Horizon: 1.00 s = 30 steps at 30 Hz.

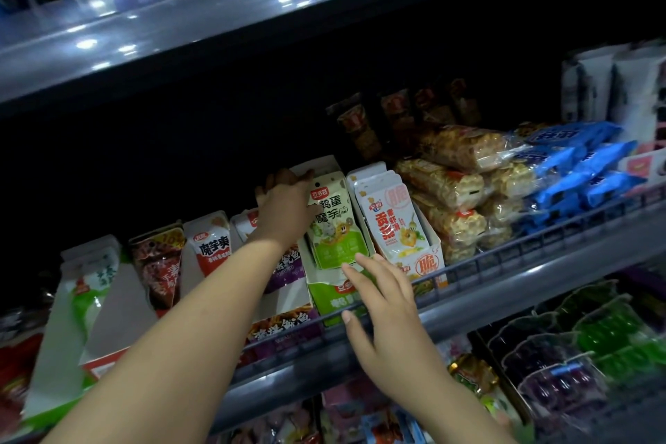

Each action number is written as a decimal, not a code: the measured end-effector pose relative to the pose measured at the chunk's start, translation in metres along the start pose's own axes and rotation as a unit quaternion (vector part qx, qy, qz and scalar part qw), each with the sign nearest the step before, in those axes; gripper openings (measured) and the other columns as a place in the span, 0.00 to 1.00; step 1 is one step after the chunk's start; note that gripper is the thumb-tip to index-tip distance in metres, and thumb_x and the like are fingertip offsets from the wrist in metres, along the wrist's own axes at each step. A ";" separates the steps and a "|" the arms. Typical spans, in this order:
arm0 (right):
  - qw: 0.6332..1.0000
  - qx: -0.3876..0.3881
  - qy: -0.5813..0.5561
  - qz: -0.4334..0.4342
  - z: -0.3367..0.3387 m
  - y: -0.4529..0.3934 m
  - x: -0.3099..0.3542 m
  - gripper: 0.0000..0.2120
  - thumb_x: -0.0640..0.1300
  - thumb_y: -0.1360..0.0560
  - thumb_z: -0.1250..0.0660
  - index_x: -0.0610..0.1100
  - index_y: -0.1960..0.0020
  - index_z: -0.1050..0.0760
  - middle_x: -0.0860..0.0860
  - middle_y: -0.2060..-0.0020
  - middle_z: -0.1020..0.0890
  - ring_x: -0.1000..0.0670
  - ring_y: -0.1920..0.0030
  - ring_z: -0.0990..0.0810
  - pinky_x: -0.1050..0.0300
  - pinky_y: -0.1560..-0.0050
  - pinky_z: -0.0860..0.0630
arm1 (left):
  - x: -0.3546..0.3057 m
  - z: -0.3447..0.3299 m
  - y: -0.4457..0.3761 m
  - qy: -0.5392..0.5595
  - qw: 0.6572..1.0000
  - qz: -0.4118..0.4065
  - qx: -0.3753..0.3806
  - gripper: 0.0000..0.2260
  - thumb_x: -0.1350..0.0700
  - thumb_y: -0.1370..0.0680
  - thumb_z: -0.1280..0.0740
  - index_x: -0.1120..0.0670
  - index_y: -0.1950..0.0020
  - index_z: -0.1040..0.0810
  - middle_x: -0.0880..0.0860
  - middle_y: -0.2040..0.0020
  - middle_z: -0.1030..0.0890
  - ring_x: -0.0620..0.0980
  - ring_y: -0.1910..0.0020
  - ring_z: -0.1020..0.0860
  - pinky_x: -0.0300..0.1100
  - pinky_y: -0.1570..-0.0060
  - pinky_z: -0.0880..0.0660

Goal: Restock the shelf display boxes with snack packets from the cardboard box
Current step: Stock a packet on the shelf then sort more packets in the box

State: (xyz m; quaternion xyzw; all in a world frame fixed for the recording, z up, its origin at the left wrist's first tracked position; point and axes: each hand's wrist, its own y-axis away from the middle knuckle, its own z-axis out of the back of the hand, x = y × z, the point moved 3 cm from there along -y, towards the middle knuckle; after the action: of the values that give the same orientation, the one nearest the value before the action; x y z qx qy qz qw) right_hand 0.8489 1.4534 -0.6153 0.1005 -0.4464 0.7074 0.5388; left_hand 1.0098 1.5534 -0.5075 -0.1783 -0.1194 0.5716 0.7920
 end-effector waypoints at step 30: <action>0.994 -0.082 0.002 0.075 0.000 0.050 0.010 0.21 0.53 0.24 0.43 0.47 0.34 0.29 0.57 0.41 0.25 0.60 0.38 0.36 0.72 0.35 0.44 | -0.007 0.012 0.191 0.322 0.937 0.043 -0.129 0.16 0.49 0.21 0.41 0.46 0.34 0.29 0.44 0.38 0.32 0.45 0.34 0.35 0.51 0.32 0.36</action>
State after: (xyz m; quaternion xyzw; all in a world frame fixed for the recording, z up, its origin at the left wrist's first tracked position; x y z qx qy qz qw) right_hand 0.8022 1.4595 -0.6353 0.0204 -0.5080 0.7067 0.4919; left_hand 0.8378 1.6029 -0.5767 -0.4584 0.0771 0.4971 0.7327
